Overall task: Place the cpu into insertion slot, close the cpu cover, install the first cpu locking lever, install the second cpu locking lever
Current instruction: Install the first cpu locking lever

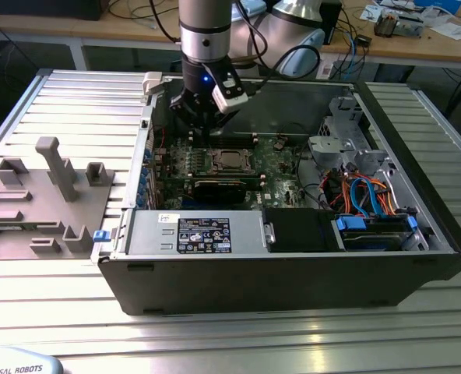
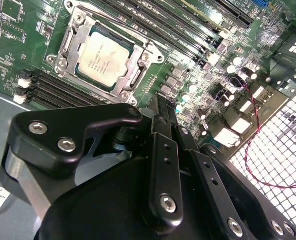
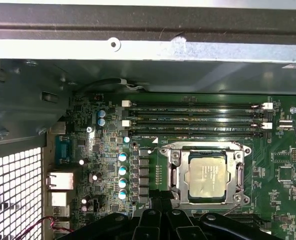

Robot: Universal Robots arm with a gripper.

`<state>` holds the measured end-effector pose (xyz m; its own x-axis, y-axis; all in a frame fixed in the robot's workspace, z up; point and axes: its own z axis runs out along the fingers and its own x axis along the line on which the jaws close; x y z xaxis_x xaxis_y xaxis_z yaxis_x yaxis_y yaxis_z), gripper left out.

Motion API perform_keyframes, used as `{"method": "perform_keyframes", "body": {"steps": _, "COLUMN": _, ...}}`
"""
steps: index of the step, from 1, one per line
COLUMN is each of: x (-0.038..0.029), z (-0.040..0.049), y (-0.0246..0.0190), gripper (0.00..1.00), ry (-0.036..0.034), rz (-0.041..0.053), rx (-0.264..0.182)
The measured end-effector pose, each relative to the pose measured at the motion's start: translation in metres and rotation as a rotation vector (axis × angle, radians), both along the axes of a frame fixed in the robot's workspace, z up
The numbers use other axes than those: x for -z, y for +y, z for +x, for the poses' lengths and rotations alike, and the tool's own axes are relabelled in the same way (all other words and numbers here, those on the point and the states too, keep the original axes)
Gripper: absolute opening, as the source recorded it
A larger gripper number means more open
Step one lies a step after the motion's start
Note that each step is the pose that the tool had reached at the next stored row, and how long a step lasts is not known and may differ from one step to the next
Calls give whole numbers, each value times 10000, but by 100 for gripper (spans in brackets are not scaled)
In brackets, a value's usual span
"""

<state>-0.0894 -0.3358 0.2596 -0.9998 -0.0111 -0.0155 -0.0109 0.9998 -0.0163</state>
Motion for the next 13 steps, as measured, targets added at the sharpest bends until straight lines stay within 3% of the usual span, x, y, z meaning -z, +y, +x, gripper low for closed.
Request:
{"method": "perform_keyframes", "body": {"steps": 7, "x": -3, "z": -8, "y": 0, "gripper": 11, "ry": 0, "rz": 0, "rx": 3}}
{"method": "perform_keyframes", "body": {"steps": 13, "x": -2, "z": -66, "y": 1, "gripper": 11, "ry": 0, "rz": 0, "rx": 1}}
